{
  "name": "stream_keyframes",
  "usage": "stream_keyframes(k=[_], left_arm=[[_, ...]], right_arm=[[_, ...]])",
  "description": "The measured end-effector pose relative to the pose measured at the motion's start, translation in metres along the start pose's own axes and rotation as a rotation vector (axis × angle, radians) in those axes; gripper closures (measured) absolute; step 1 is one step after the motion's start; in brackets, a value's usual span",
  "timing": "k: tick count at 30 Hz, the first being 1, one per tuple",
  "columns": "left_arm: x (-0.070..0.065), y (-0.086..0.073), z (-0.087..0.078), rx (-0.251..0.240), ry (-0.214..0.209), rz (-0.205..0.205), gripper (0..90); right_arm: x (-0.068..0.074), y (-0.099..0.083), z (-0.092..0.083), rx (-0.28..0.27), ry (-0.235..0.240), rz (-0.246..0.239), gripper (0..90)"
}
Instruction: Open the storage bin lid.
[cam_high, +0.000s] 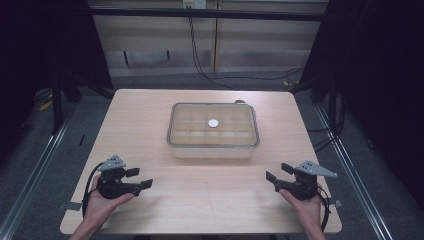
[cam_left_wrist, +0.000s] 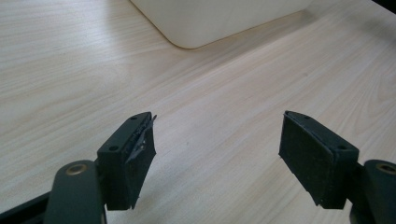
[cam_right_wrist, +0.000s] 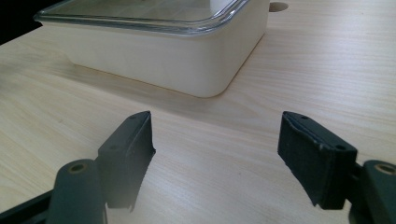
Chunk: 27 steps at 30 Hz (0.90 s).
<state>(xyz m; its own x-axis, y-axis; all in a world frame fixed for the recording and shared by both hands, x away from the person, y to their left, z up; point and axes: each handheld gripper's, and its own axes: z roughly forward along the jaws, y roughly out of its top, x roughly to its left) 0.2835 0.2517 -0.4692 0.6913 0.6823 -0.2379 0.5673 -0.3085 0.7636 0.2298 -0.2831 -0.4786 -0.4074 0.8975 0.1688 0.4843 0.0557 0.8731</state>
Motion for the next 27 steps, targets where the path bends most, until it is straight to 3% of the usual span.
stream_keyframes(k=[4, 8, 11, 15, 25, 27], left_arm=[[-0.001, 0.000, 0.003, 0.010, -0.006, -0.003, 26.3], [0.000, 0.000, 0.004, 0.017, -0.006, -0.009, 25.9], [-0.001, 0.000, 0.003, 0.014, -0.003, -0.011, 25.9], [-0.003, 0.000, 0.002, 0.014, -0.001, 0.004, 25.9], [-0.006, 0.003, 0.007, 0.021, -0.010, 0.012, 29.7], [-0.009, 0.006, 0.008, 0.017, -0.016, 0.010, 29.5]], right_arm=[[0.002, 0.001, 0.000, 0.012, -0.013, -0.030, 26.0], [0.004, 0.002, 0.001, 0.009, 0.018, -0.019, 28.0], [0.016, 0.004, 0.000, 0.001, 0.054, -0.039, 27.3], [0.020, 0.005, 0.001, 0.012, 0.062, -0.060, 27.4], [0.022, 0.020, 0.004, 0.047, 0.077, -0.050, 27.5], [0.023, 0.027, 0.007, 0.066, 0.099, -0.044, 28.3]])
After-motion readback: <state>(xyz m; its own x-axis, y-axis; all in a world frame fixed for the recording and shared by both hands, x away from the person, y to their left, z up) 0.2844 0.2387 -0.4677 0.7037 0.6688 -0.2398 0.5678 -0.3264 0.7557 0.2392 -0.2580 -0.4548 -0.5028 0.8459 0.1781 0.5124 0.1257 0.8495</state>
